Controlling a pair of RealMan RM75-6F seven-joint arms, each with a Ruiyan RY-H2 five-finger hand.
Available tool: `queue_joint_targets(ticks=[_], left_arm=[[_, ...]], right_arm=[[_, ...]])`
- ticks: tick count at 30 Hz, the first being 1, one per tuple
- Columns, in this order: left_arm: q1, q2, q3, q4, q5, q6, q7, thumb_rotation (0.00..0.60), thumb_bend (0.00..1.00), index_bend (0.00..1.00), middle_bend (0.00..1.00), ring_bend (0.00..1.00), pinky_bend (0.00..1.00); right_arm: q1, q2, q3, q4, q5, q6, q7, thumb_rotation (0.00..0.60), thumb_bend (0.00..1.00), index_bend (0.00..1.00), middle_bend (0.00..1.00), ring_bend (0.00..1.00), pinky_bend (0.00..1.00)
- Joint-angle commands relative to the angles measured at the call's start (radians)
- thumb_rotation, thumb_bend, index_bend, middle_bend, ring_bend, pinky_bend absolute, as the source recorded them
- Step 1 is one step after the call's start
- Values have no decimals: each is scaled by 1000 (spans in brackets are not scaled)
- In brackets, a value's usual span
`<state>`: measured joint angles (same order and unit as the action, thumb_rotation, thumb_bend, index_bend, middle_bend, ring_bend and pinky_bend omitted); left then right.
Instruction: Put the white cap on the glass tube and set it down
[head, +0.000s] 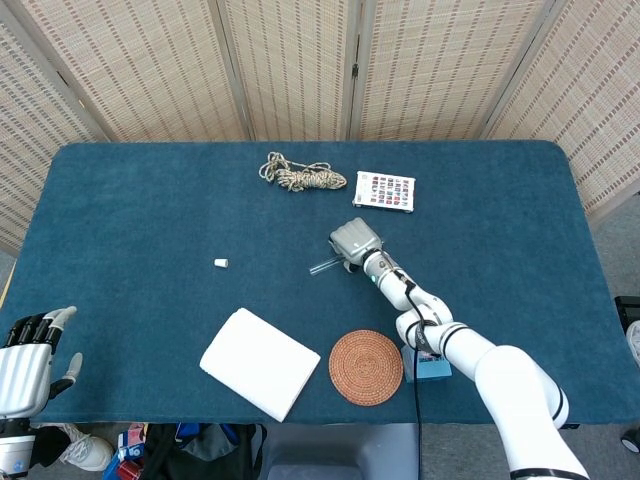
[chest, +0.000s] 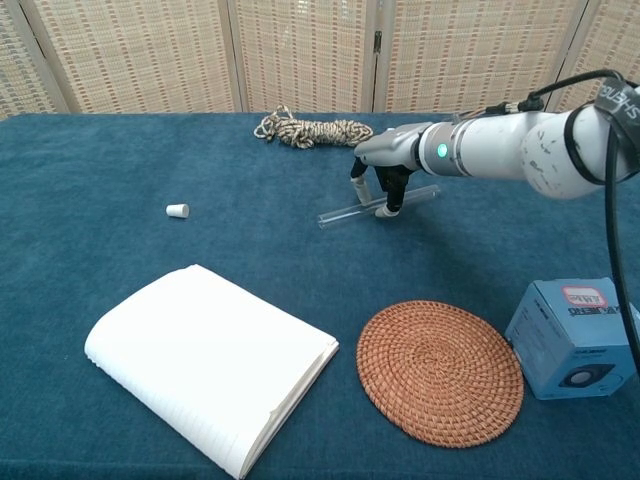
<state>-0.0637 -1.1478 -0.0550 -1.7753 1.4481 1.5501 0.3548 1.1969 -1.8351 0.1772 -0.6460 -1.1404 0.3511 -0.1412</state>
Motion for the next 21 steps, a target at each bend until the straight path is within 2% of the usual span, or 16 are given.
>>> queue_joint_targets(ticks=[1, 8, 14, 21], left_arm=[[0, -1, 0, 1, -2, -2, 1, 600, 349, 169, 227, 182, 166], [1, -2, -2, 4, -4, -3, -3, 600, 348, 161, 224, 180, 166], [-5, 1, -7, 6, 0, -8, -2, 600, 349, 157, 224, 179, 166], [-41, 26, -28, -8, 9, -40, -9, 600, 348, 157, 224, 180, 166]], right_arm=[[1, -3, 0, 5, -1, -5, 1, 600, 334, 429, 1000, 1000, 1000], [2, -18, 3, 22, -11, 2, 12, 600, 383, 527, 1000, 1000, 1000], [-10, -16, 11, 19, -33, 42, 38, 600, 422, 677, 1000, 1000, 1000], [-45, 28, 23, -45, -88, 153, 104, 600, 442, 871, 1000, 1000, 1000]])
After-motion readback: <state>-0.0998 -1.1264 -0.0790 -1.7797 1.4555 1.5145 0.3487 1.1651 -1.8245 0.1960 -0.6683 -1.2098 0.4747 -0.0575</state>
